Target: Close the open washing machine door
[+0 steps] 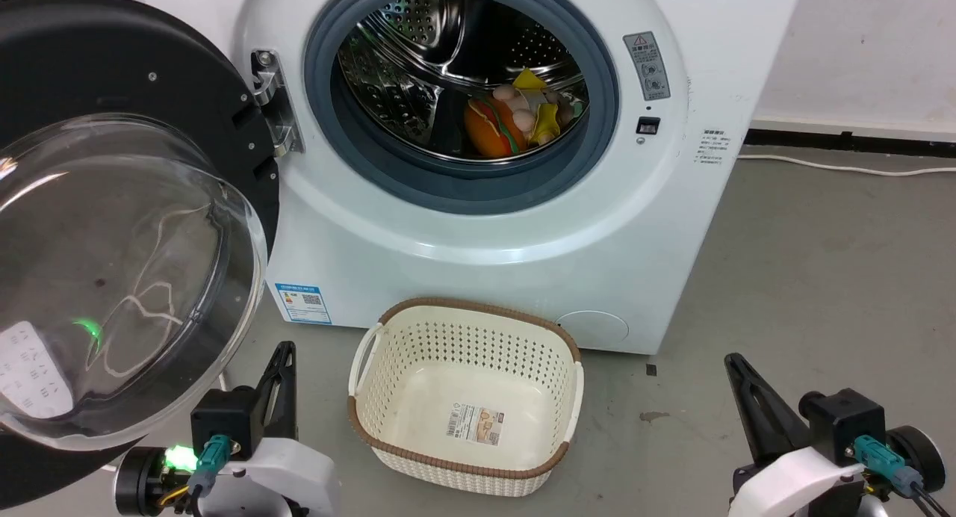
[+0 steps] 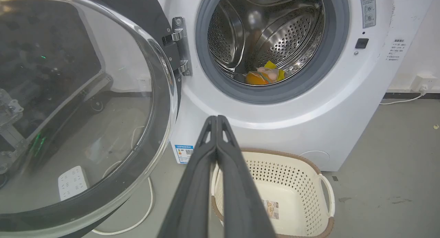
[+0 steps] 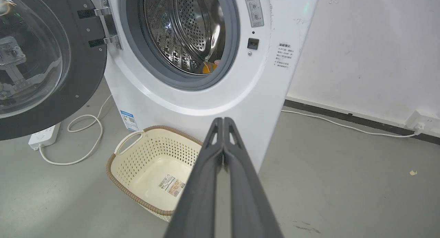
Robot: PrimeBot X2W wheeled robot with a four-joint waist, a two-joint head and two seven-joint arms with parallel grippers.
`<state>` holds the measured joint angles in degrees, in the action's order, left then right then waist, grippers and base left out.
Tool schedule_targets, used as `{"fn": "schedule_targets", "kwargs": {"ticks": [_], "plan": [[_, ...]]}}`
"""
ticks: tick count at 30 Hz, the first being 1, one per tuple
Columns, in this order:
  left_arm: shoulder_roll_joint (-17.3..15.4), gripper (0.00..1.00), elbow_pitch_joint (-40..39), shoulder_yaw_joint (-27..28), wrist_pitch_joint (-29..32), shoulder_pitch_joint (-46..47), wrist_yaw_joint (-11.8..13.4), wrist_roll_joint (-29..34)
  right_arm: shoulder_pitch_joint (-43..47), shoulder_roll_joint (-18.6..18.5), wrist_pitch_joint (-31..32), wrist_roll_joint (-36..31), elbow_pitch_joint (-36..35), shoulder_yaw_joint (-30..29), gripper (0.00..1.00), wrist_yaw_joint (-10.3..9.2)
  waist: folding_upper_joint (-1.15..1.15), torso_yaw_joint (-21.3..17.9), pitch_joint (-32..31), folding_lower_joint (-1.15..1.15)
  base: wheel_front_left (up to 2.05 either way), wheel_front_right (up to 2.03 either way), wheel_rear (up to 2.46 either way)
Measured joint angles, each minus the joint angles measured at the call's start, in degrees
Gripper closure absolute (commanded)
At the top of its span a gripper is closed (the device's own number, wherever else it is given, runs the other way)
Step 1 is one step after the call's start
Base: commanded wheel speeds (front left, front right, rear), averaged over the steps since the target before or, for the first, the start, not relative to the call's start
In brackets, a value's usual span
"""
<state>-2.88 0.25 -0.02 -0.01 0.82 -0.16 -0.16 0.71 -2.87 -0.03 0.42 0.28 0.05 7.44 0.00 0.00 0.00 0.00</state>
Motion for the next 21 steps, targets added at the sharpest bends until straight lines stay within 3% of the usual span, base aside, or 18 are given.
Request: {"fn": "schedule_targets", "kwargs": {"ticks": [21], "plan": [[0.0,1.0,0.0,0.0,0.0,0.0,0.0,0.0,0.0,0.0,0.0,0.0,0.0,0.0,1.0,0.0,0.0,0.0,0.0,0.0,0.0,0.0,0.0]]}}
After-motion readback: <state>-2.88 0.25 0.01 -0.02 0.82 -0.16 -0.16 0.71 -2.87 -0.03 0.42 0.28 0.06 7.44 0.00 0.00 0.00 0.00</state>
